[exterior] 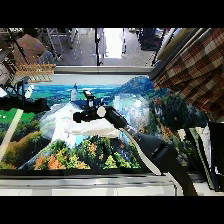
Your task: Fold the clothes and pants, and hang the long-sleeved shirts on hangers.
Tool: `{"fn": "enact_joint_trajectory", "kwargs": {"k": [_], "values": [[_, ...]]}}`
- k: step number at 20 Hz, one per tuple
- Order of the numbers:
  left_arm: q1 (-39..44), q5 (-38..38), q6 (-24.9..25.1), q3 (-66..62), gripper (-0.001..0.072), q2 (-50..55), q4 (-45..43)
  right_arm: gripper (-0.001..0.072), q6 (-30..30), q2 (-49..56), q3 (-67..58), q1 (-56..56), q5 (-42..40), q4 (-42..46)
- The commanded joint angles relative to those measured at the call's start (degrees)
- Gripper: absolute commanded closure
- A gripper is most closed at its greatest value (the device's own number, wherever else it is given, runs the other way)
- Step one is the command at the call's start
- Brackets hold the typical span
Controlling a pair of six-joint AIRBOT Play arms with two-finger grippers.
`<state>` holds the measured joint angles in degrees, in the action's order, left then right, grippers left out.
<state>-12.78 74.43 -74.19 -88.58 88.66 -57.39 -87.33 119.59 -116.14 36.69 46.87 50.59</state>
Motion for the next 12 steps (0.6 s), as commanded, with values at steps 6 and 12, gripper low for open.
{"fn": "enact_joint_trajectory", "kwargs": {"k": [6, 12], "values": [[11.37, -2.25, 5.44, -0.11, 0.0701, 12.57, 5.35, 0.0281, -0.42, -18.53, 12.41, -20.96, 21.03, 7.32], [16.39, -6.58, 2.03, -0.31, 0.0701, 20.46, 0.07, 0.0011, 4.68, -19.06, 32.57, -29.46, 19.91, -4.79]]}}
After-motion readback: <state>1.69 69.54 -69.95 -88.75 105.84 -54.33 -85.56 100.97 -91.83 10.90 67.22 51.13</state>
